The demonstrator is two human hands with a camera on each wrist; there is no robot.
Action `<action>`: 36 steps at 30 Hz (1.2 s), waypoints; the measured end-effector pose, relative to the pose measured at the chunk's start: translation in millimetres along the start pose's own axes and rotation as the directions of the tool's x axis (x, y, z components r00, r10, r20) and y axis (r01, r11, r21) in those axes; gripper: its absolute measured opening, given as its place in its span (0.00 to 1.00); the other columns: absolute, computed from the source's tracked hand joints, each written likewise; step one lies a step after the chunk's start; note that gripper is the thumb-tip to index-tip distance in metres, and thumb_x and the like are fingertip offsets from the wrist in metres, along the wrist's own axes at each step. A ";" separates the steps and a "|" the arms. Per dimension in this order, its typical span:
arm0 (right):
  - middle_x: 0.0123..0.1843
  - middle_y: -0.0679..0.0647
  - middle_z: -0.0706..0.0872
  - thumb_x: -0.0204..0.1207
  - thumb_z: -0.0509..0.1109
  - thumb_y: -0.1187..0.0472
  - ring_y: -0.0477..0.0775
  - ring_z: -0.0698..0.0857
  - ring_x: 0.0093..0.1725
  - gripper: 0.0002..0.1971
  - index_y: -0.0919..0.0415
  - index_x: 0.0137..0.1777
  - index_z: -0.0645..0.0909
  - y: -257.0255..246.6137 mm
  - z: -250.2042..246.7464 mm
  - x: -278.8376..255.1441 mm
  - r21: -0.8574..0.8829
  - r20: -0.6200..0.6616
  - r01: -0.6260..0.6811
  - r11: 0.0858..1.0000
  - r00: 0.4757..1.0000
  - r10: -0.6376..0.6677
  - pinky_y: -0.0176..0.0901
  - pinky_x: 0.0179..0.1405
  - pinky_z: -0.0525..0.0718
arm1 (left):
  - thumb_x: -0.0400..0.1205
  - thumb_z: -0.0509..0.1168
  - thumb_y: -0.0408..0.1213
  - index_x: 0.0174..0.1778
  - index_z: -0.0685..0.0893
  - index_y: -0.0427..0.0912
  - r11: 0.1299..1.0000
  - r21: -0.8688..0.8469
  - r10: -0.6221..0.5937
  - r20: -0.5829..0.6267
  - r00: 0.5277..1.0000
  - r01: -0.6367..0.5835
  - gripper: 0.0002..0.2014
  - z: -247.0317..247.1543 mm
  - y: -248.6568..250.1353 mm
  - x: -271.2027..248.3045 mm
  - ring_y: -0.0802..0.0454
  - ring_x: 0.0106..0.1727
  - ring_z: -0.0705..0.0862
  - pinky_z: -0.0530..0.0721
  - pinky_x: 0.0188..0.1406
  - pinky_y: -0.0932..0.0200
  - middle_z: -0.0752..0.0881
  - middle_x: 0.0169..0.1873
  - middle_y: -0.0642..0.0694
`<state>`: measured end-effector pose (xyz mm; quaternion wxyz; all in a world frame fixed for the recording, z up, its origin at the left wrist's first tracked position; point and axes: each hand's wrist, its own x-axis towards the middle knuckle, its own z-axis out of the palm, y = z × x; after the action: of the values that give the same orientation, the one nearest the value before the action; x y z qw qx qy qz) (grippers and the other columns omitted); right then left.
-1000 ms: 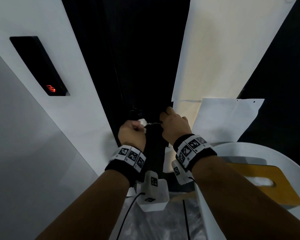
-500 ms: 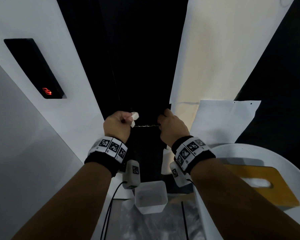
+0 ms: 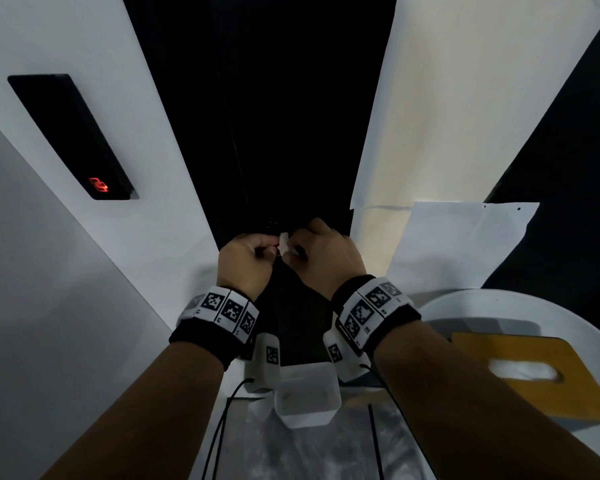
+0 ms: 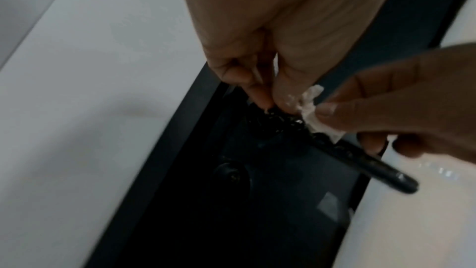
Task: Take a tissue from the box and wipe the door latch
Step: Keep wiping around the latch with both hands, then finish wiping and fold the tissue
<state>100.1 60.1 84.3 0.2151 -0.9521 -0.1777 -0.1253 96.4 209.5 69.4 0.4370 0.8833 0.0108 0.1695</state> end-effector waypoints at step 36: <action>0.48 0.61 0.81 0.76 0.63 0.65 0.65 0.78 0.50 0.10 0.65 0.49 0.85 23.5 -20.4 -22.6 -0.059 -0.031 -0.190 0.980 0.982 0.188 0.48 0.45 0.76 | 0.78 0.69 0.29 0.50 0.90 0.40 0.978 0.198 0.055 0.028 0.998 -0.060 0.08 5.5 -8.7 1.6 0.47 0.52 0.83 0.73 0.54 0.68 0.82 0.53 0.44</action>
<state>85.6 24.6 86.4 0.1990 -0.9692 -0.0798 -0.1215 100.8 210.9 60.1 0.3414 0.9243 -0.0026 0.1705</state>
